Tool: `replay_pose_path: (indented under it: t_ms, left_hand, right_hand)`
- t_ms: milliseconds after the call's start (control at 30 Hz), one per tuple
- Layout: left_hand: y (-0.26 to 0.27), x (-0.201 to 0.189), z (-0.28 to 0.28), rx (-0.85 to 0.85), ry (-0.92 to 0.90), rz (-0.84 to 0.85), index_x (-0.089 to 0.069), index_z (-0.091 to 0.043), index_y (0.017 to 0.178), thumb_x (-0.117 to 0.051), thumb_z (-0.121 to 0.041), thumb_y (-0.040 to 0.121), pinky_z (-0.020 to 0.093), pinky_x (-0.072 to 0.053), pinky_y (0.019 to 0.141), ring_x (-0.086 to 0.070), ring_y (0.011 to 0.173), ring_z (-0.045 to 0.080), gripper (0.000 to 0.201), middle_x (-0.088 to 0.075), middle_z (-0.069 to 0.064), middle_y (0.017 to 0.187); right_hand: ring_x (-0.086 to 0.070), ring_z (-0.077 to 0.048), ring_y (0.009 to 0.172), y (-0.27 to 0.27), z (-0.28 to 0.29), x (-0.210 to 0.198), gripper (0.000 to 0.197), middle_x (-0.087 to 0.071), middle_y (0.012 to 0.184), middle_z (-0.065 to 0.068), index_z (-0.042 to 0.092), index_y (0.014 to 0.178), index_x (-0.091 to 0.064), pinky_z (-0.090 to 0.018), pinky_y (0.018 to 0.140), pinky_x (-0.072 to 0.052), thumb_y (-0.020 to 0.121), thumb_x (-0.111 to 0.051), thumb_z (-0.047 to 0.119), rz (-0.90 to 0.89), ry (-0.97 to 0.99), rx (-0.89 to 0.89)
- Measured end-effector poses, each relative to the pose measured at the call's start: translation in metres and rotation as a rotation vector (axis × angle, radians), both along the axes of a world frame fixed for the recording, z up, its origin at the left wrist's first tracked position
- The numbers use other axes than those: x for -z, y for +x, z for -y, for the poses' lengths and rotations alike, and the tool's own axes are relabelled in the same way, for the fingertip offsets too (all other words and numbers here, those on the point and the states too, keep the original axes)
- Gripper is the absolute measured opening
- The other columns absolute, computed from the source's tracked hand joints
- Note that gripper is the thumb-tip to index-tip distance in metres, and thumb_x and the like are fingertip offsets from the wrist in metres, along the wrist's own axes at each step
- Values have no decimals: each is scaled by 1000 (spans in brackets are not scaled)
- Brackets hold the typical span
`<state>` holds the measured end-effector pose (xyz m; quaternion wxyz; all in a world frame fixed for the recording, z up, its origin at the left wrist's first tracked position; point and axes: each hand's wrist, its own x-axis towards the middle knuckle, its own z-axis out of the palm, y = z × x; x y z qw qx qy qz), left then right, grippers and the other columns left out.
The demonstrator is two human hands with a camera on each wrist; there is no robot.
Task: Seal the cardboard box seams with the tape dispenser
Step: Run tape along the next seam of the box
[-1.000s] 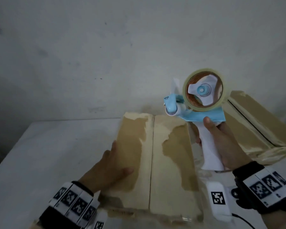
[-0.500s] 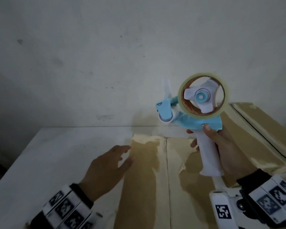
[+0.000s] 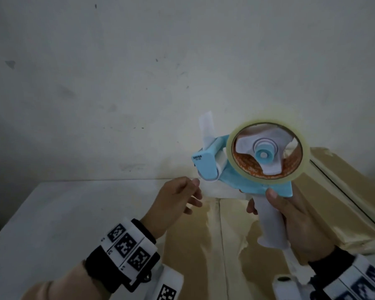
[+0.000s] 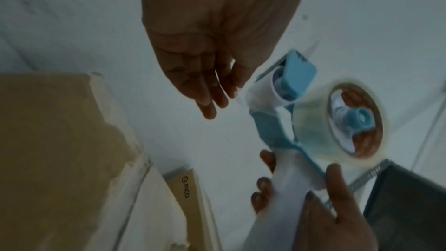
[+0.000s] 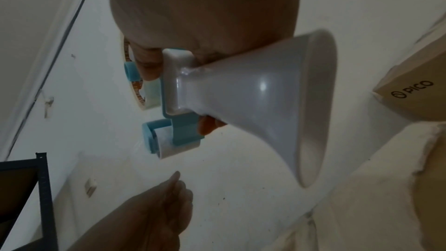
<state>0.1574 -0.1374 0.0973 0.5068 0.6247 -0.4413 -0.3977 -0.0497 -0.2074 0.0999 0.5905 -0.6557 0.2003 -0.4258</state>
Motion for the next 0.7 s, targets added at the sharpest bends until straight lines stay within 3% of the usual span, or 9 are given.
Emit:
replay_pose_path:
  t_ms: [133, 300, 367, 467, 567, 700]
  left_hand:
    - [11, -6, 2, -26, 71, -195, -61, -13, 76, -47, -26, 94, 14, -48, 50, -65, 61, 3, 26, -65, -4, 70]
    - [19, -8, 7, -10, 189, -407, -63, -5, 79, -47, -16, 94, 13, -48, 45, -60, 48, 4, 23, -63, -2, 55]
    - [19, -5, 10, -25, 220, -418, -62, -5, 79, -47, -13, 94, 13, -47, 42, -56, 44, 3, 23, -61, -3, 51]
    - [23, -3, 13, -63, 244, -425, -63, -8, 77, -47, -12, 93, 12, -42, 41, -53, 42, 2, 22, -58, -5, 49]
    - [29, -1, 15, -66, 276, -367, -64, -8, 77, -49, -7, 92, 10, -36, 39, -53, 42, -1, 21, -59, -4, 53]
    - [37, 1, 21, -88, 315, -283, -57, -5, 65, -43, 4, 91, 12, -32, 40, -49, 37, -1, 32, -55, -5, 43]
  right_hand:
    - [-59, -22, 68, -1, 6, 4, 51, -64, 78, 1, 22, 99, -63, -26, 66, -52, 69, -66, 63, -24, -14, -14]
    - [-60, -19, 70, -7, 10, 8, 56, -63, 75, 0, 10, 96, -59, -19, 66, -50, 71, -65, 59, -100, -60, -60]
    - [-60, -19, 73, -8, 13, 8, 60, -63, 78, 2, 4, 101, -56, -17, 67, -50, 70, -67, 54, -121, -76, -84]
    - [-60, -23, 79, -5, 17, 7, 81, -63, 85, -2, -2, 112, -49, -17, 69, -50, 68, -65, 64, -130, -100, -105]
    - [-59, -26, 84, -2, 21, 6, 87, -61, 88, -6, -11, 115, -44, -19, 73, -50, 73, -62, 63, -123, -138, -137]
    - [-59, -4, 91, 8, 28, 1, 77, -61, 95, 18, -13, 119, -39, -14, 78, -47, 82, -57, 52, -142, -217, -185]
